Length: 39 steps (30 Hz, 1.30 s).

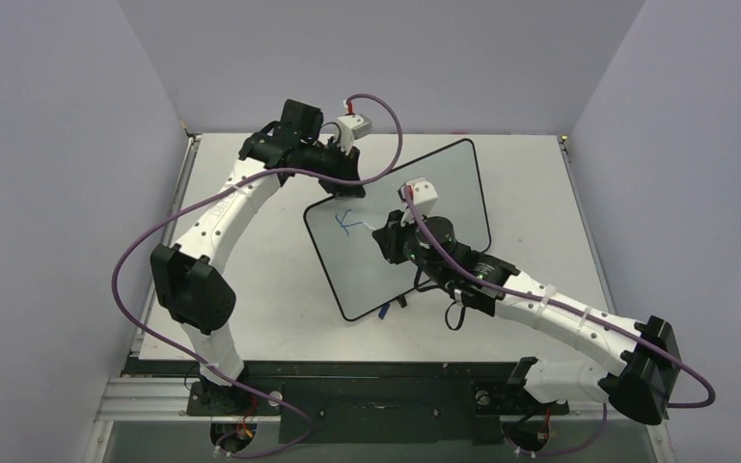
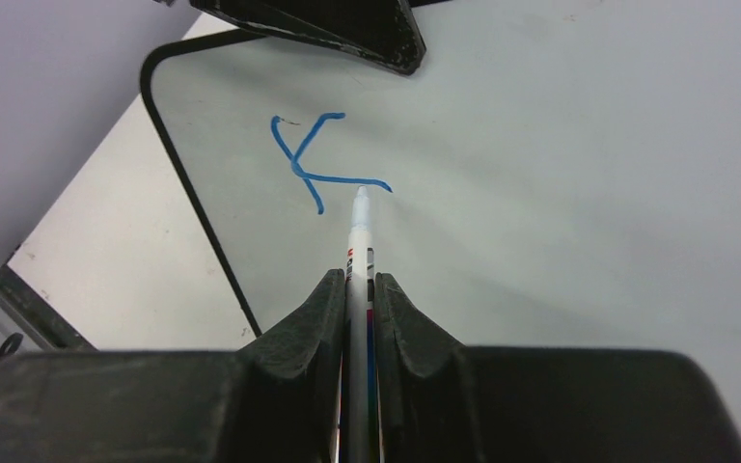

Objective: Write a sentence on the whiteboard

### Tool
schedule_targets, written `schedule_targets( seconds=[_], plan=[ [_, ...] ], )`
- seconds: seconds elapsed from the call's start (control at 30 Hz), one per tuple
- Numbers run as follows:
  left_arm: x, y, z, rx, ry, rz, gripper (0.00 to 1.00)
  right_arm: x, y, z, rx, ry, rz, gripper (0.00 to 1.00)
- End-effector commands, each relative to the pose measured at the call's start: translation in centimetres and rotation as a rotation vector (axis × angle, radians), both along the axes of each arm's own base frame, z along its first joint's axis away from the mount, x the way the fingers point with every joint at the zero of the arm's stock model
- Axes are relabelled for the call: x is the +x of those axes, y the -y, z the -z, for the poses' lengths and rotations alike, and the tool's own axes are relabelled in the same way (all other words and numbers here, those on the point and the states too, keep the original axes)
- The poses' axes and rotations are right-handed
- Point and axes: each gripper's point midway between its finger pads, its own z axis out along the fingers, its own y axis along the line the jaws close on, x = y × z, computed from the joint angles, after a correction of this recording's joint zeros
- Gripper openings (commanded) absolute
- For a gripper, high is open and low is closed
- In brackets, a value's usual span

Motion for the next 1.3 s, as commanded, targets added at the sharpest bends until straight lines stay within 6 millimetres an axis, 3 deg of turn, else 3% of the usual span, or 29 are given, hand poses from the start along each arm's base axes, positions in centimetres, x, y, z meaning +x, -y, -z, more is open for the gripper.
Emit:
schedule_targets(
  seconds=[0.0, 0.17, 0.63, 0.93, 1.1, 1.27],
  plan=[
    [0.6, -1.4, -0.6, 0.076, 0.093, -0.037, 0.00, -0.7, -0.8, -4.5, 0.113, 0.075, -0.062, 0.00],
    [0.4, -1.2, -0.7, 0.076, 0.095, -0.031, 0.00, 0.2, -1.2, -5.3, 0.123, 0.081, -0.044, 0.00],
    [-0.2, -1.1, -1.2, 0.083, 0.114, -0.027, 0.00, 2.0, -2.3, -3.0, 0.102, 0.024, -0.021, 0.00],
    [-0.3, -1.0, -1.1, 0.094, 0.117, -0.027, 0.00, 3.0, -0.5, -1.2, 0.069, -0.002, 0.044, 0.00],
    [-0.3, -0.9, -1.1, 0.093, 0.119, -0.024, 0.00, 3.5, 0.9, -1.0, 0.056, -0.002, 0.080, 0.00],
    [-0.4, -0.7, -0.9, 0.095, 0.116, -0.019, 0.00, 3.8, 1.1, -1.3, 0.058, 0.002, 0.085, 0.00]
  ],
)
